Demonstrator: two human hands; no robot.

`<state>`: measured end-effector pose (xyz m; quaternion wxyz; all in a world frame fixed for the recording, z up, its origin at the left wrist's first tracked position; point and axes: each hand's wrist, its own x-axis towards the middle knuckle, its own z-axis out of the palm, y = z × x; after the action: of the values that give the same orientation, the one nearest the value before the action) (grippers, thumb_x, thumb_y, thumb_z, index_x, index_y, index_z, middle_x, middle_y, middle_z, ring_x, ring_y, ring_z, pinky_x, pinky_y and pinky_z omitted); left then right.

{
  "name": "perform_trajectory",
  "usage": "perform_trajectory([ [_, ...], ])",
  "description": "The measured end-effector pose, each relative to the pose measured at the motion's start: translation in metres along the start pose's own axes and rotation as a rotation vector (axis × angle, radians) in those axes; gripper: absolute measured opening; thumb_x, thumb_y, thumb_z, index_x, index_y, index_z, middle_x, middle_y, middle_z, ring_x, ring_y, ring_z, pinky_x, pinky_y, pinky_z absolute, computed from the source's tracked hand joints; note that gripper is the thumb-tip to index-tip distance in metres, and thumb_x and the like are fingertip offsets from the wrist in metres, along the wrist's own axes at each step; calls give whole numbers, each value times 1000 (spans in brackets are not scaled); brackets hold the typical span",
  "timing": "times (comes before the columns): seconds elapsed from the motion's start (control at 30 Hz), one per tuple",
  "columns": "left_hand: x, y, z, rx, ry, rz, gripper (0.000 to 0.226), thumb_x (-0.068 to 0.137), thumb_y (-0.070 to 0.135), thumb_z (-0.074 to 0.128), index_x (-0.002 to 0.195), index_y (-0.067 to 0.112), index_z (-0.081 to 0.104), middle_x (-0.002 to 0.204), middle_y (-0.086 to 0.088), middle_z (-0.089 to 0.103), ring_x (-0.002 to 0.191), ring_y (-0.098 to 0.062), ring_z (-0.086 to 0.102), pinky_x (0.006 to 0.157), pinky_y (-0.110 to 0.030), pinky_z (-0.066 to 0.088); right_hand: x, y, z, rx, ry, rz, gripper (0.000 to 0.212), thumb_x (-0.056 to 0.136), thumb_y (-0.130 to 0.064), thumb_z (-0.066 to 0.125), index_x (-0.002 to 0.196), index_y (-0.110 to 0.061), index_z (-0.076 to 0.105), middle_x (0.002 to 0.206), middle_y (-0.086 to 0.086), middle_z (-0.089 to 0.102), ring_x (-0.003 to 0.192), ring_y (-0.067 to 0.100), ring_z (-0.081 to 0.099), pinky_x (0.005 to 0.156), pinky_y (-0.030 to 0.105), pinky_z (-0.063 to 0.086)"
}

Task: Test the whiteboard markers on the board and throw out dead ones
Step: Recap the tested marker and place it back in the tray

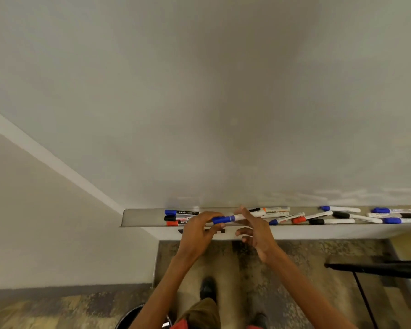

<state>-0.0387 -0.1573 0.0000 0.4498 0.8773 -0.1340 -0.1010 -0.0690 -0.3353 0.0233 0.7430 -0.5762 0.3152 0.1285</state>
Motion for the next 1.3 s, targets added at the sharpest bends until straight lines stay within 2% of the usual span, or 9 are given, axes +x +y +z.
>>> perform_trajectory([
  [0.17, 18, -43, 11, 179, 23, -47, 18, 92, 29, 69, 110, 26, 71, 118, 8, 65, 110, -10, 57, 109, -38, 38, 40, 15, -24, -179, 66, -51, 20, 90, -25, 70, 105, -13, 69, 106, 10, 71, 78, 20, 67, 57, 21, 48],
  [0.3, 26, -60, 24, 310, -34, -36, 19, 97, 25, 62, 113, 23, 71, 122, 3, 61, 115, -13, 52, 103, -22, 24, 63, 40, -31, -590, 97, -284, 5, 88, -18, 72, 93, -20, 70, 96, -6, 70, 87, 10, 65, 73, 20, 51],
  [0.37, 29, -70, 28, 358, -91, -39, 20, 98, 26, 59, 115, 23, 68, 124, 3, 58, 117, -14, 50, 103, -22, 24, 74, 51, -31, -698, 81, -354, 9, 89, -16, 71, 91, -25, 70, 92, -11, 69, 89, 4, 62, 78, 22, 49],
  [0.53, 35, -89, 34, 444, -188, 43, 25, 99, 25, 55, 122, 22, 64, 132, 0, 50, 125, -16, 44, 113, -40, 33, 101, 75, -33, -890, 177, -387, 14, 91, -24, 69, 94, -37, 68, 95, -14, 67, 96, 14, 56, 88, 41, 49],
  [0.7, 35, -100, 37, 444, -147, 45, 23, 99, 25, 55, 119, 21, 65, 131, -2, 52, 129, -20, 43, 113, -49, 32, 96, 78, -26, -985, 231, -428, 13, 95, -22, 63, 102, -26, 73, 104, -11, 68, 106, 9, 46, 96, 38, 36],
  [0.87, 34, -98, 45, 408, -52, 91, 27, 96, 33, 55, 118, 21, 65, 127, -1, 55, 128, -19, 42, 112, -50, 32, 90, 75, -38, -889, 353, -510, 13, 90, -14, 69, 100, -21, 73, 101, -5, 71, 95, 11, 55, 86, 37, 51],
  [1.0, 47, -83, 66, 377, -27, 195, 19, 95, 26, 58, 110, 20, 68, 115, 0, 61, 114, -18, 49, 98, -46, 43, 86, 60, -63, -873, 481, -541, 17, 91, -9, 67, 102, -20, 74, 100, -1, 71, 92, 17, 59, 79, 30, 43],
  [1.1, 61, -56, 83, 356, -51, 223, 27, 97, 29, 49, 109, 16, 71, 110, -2, 65, 109, -19, 53, 94, -43, 44, 87, 52, -78, -924, 531, -556, 20, 88, -8, 68, 103, -19, 74, 102, 1, 71, 97, 21, 58, 83, 38, 48],
  [1.3, 80, -27, 124, 503, -186, 221, 16, 90, 24, 69, 101, 13, 73, 101, -5, 69, 103, -27, 61, 91, -44, 49, 100, 54, -92, -1134, 481, -518, 23, 84, -8, 71, 104, -18, 74, 102, 4, 70, 99, 29, 55, 82, 45, 48],
])
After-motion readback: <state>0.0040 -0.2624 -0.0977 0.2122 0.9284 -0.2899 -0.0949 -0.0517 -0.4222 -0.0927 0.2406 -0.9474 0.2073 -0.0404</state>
